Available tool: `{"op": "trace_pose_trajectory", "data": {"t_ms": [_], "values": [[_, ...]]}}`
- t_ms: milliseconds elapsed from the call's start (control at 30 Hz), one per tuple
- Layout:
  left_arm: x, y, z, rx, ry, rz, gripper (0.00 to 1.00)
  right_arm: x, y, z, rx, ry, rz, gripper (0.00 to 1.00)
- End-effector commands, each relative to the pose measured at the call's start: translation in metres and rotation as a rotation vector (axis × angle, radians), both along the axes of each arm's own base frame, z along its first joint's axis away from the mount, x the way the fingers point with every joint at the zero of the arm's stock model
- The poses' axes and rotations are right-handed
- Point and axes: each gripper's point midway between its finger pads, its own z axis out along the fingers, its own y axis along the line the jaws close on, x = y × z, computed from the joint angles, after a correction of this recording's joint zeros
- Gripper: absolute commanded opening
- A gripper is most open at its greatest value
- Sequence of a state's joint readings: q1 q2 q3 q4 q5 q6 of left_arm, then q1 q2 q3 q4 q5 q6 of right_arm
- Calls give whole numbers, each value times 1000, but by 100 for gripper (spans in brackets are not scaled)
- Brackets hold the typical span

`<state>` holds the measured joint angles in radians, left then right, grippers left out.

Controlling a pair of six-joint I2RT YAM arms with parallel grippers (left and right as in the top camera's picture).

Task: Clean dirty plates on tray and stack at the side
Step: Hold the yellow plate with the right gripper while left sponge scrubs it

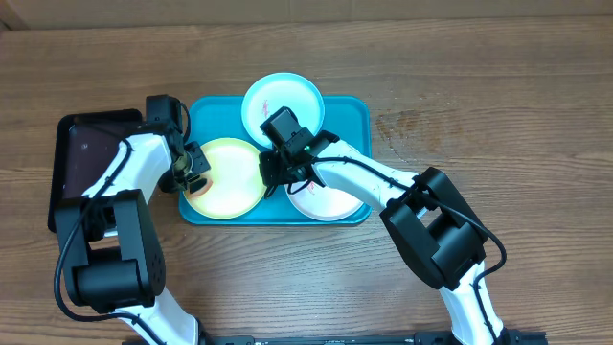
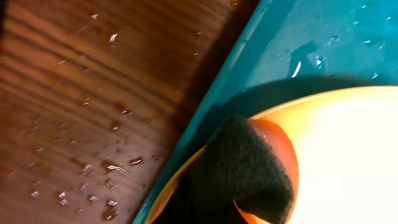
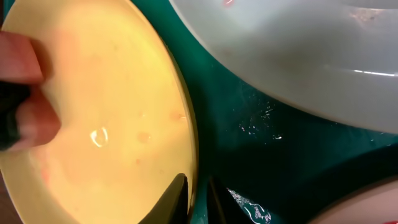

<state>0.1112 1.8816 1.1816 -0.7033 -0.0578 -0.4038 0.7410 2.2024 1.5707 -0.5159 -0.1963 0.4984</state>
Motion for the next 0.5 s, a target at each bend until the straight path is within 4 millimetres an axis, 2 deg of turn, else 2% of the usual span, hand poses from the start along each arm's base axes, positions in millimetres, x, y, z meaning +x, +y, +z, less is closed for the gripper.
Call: {"op": "trace_pose_trajectory", "data": {"t_ms": [0, 33, 100, 233, 367, 467], "values": [[14, 17, 7, 42, -20, 7, 4, 10, -18, -12, -51, 1, -36, 12], [18, 6, 8, -18, -35, -7, 4, 10, -18, -12, -50, 0, -36, 12], [25, -30, 11, -209, -74, -50, 4, 10, -18, -12, -50, 0, -36, 12], [24, -85, 21, -469, -88, -127, 4, 10, -18, -12, -50, 0, -36, 12], [15, -123, 24, -541, -73, -263, 4, 10, -18, -12, -50, 0, -36, 13], [5, -136, 18, -486, -31, -324, 4, 10, -18, -12, -50, 0, -36, 12]]}}
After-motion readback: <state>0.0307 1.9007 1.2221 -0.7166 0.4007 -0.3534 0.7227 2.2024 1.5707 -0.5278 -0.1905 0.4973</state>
